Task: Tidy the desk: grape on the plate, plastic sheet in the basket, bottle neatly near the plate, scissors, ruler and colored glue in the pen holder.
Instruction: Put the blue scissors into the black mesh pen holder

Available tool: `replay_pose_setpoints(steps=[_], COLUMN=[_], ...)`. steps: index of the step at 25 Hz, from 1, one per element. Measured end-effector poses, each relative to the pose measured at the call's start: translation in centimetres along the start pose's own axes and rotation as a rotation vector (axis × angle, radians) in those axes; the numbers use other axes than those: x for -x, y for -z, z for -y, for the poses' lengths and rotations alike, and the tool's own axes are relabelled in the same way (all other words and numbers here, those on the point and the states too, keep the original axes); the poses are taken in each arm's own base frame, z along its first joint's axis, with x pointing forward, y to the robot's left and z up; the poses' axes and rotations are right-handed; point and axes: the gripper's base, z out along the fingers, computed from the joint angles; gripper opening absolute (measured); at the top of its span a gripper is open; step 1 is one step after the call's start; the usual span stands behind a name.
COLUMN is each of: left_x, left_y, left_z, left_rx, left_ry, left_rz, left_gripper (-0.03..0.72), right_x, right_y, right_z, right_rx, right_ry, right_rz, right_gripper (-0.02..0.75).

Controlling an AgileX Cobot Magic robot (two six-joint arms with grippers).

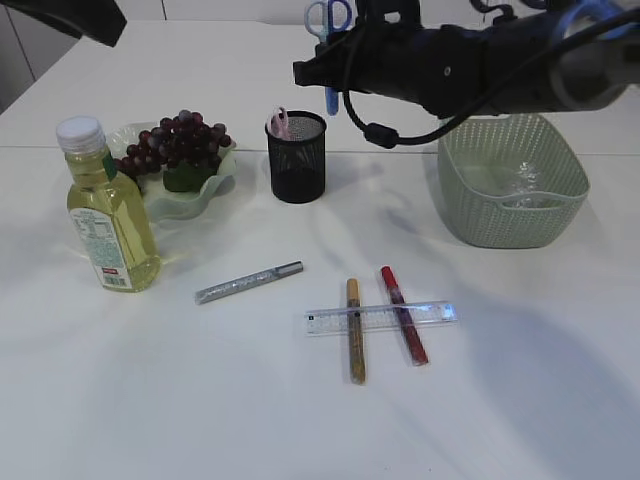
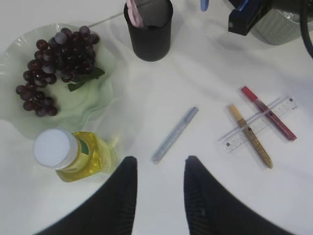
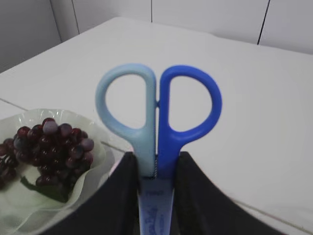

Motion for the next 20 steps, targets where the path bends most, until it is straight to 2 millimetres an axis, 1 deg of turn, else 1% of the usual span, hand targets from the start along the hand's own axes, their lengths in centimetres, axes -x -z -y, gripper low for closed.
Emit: replay_pose_setpoints(steps=[4, 9, 14, 20], left_x=[0.3, 0.4, 0.4, 0.6], left_y=[-0.1, -1.1, -2.6, -3.3], left_z=[-0.2, -0.3, -0.4, -0.6], left_rx=[0.017, 0.034, 0.051, 0.075], left_ry=[-0.013, -0.024, -0.036, -0.055], left_rz=[0.035, 0.017, -0.016, -0.007], left_gripper=[0.242, 0.242, 0.242, 0.242], right_x=[-0.3, -0.9, -1.8, -3.0], right_y=[-2.2, -4.4, -6.1, -7.7], right_z=[-0.1, -0.2, -0.3, -0.5], right_rx=[-0.005, -0.004, 0.003, 0.005], right_ry=[0.000, 0.016, 0.072, 0.106], right_rz=[0.028, 0.047, 0.059, 0.070], right_gripper=[0.197, 0.197, 0.197, 0.197])
